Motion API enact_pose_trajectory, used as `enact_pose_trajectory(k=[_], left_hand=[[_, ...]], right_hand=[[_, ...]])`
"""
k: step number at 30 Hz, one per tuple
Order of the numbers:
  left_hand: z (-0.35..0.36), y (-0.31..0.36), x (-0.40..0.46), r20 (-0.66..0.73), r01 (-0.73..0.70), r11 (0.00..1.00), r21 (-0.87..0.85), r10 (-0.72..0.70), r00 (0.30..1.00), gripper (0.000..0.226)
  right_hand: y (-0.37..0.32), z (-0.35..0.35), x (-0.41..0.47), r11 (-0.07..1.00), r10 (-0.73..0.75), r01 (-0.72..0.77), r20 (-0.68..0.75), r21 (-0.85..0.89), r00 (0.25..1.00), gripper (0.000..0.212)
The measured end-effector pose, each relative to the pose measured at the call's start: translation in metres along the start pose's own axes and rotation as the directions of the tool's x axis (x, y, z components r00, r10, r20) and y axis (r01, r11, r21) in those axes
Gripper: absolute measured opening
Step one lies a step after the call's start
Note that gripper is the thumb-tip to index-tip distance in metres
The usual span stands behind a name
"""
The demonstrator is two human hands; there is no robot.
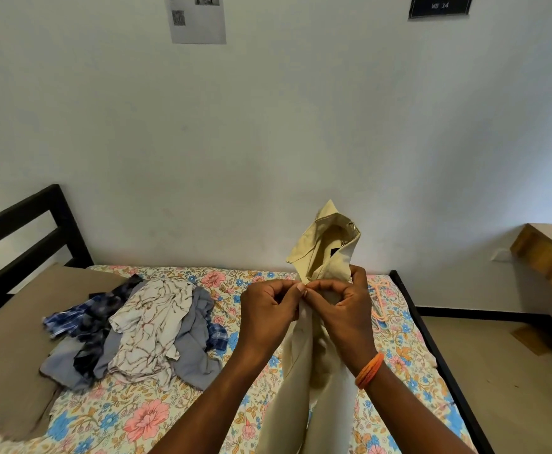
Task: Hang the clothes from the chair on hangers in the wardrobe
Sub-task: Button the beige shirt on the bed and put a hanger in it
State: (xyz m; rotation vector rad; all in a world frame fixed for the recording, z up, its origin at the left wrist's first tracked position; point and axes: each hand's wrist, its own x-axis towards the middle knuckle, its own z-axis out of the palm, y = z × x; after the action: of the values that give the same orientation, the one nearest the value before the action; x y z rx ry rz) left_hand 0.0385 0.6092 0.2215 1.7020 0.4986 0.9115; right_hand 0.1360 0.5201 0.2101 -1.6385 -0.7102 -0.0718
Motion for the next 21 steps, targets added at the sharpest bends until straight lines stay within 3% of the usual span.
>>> enact_pose_trajectory(k=[4, 11, 18, 21], left_hand=[[0.002, -0.006, 0.004, -0.020, -0.010, 0.999, 0.053, 0.011, 1.000, 0.027], [0.012, -0.010, 0.004, -0.039, -0.032, 0.967, 0.253, 0.043, 0.998, 0.017], [0.017, -0.008, 0.002, 0.128, 0.094, 0.993, 0.065, -0.102, 0.987, 0.020], [0.017, -0.019, 0.001, 0.167, 0.061, 0.985, 0.160, -0.088, 0.982, 0.019]], right_hand=[[-0.002, -0.004, 0.003, 1.000, 0.007, -0.008, 0.042, 0.024, 0.999, 0.026], [0.001, -0.006, 0.007, 1.000, -0.029, 0.028, 0.103, 0.013, 0.994, 0.010], [0.004, -0.011, 0.011, 0.997, 0.018, -0.026, 0.100, 0.076, 0.995, 0.004], [0.003, -0.020, 0.020, 0.998, 0.000, -0.002, 0.031, 0.066, 1.000, 0.013]])
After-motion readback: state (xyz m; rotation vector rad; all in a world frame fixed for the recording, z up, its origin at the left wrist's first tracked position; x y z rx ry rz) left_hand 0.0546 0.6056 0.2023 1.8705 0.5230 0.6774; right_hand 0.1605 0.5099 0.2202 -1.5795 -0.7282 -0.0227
